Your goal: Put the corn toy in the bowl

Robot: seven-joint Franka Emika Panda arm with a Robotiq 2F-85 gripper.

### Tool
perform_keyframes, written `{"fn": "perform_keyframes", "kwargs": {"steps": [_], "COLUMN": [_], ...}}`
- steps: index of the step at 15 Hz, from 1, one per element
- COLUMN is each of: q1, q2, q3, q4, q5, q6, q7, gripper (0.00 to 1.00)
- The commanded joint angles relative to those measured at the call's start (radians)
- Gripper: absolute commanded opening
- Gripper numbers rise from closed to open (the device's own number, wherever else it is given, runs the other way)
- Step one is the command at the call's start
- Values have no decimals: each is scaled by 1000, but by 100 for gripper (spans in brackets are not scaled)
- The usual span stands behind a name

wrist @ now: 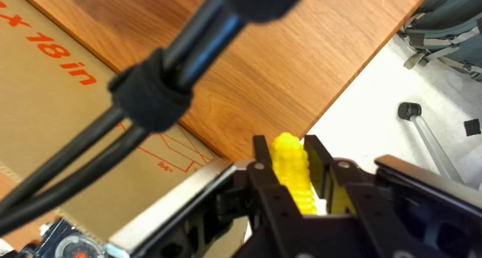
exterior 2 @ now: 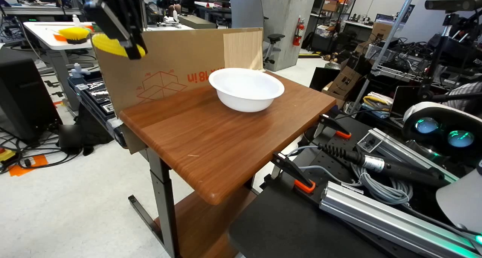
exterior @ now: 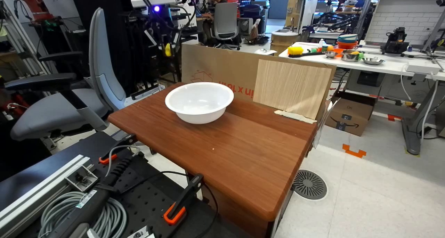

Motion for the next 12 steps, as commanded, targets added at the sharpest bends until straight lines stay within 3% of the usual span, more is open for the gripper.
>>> {"fn": "perform_keyframes", "kwargs": {"steps": [1,7,12], "q1": [-27,-122,-189], "q2": [-218,-449,-448], "q3": [-6,-27,-68], "q4": [-219,-464,-544], "q5": [12,26,10], "q6": [27,30,36], "q7": [58,179,307], "gripper": [7,7,7]}}
